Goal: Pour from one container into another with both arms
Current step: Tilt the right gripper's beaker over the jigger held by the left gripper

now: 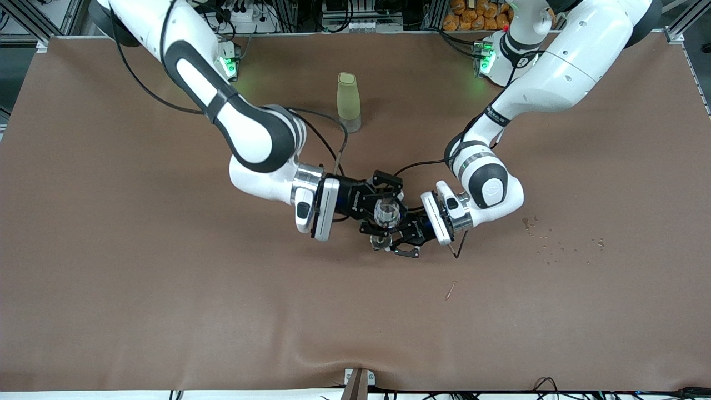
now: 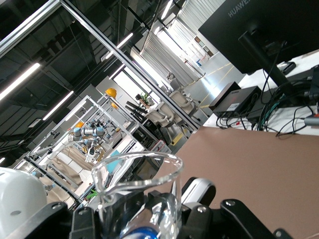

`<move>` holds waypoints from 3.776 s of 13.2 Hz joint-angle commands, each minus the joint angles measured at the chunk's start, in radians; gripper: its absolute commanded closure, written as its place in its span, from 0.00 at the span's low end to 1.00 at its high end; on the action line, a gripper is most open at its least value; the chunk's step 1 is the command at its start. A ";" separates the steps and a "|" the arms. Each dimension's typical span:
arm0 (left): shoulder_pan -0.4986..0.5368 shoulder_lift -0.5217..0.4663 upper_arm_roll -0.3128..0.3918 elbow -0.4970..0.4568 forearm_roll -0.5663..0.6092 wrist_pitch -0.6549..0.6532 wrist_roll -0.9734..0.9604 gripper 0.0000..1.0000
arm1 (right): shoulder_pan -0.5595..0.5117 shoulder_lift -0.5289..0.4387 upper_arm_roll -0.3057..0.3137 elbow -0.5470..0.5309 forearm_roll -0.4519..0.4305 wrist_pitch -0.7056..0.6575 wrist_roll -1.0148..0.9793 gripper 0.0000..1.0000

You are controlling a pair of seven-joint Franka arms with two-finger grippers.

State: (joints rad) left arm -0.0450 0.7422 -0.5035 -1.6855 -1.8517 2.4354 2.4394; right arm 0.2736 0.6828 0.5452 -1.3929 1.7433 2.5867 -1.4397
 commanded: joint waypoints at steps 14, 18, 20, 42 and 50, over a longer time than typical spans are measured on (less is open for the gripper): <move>-0.018 0.020 0.005 0.021 -0.024 0.017 0.012 1.00 | -0.076 -0.055 0.015 -0.113 0.016 -0.186 0.370 1.00; -0.015 0.020 0.005 0.021 -0.023 0.017 0.013 1.00 | -0.076 -0.054 0.015 -0.112 0.016 -0.195 0.432 1.00; -0.013 0.020 0.005 0.021 -0.021 0.017 0.016 1.00 | -0.074 -0.054 0.015 -0.112 0.016 -0.198 0.466 1.00; -0.013 0.022 0.005 0.021 -0.027 0.017 0.026 1.00 | -0.065 -0.025 0.015 -0.061 0.064 -0.237 0.662 1.00; -0.015 0.023 0.005 0.021 -0.029 0.017 0.027 1.00 | -0.076 -0.016 0.010 -0.063 0.139 -0.295 0.670 1.00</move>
State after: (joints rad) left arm -0.0513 0.7570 -0.4976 -1.6827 -1.8517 2.4372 2.4439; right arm 0.2161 0.6639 0.5471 -1.4566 1.8471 2.3190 -0.7758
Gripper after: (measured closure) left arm 0.789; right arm 0.881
